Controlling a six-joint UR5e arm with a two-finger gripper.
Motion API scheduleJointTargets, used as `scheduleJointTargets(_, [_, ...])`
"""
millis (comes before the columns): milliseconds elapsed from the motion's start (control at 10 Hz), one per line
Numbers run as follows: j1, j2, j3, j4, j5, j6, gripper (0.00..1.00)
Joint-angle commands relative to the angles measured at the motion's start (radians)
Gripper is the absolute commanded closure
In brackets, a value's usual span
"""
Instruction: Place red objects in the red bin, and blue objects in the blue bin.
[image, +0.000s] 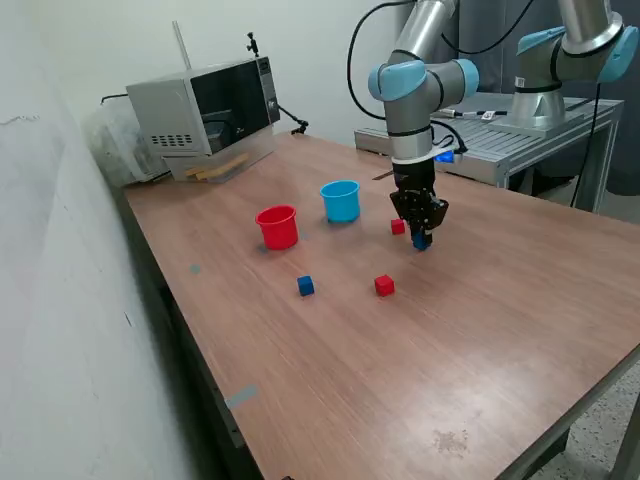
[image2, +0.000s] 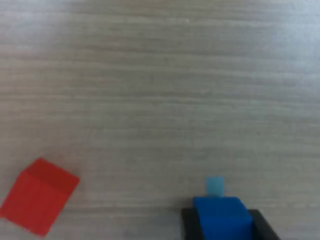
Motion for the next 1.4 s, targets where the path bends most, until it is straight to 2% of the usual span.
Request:
scheduleJointTargets(0, [0.003, -0.073, -0.009, 0.014, -0.091, -0.029, 1.0])
scheduleJointTargets(100, [-0.009, -0.117, -0.024, 0.021, -0.099, -0.029, 1.0])
scheduleJointTargets(300, [-0.102, -0.182, -0.028, 0.037, -0.102, -0.043, 1.0])
scheduleJointTargets(500, [-0.194, -0.214, -0.014, 0.069, -0.166, -0.084, 1.0])
scheduleJointTargets(700, [-0.302, -0.251, 0.026, 0.069, -0.166, -0.109, 1.0])
scheduleJointTargets(1000, [-0.337, -0.25, 0.049, 0.068, -0.166, -0.115, 1.0])
scheduleJointTargets(1300, [-0.299, -0.23, 0.063, 0.064, -0.162, -0.122, 1.0])
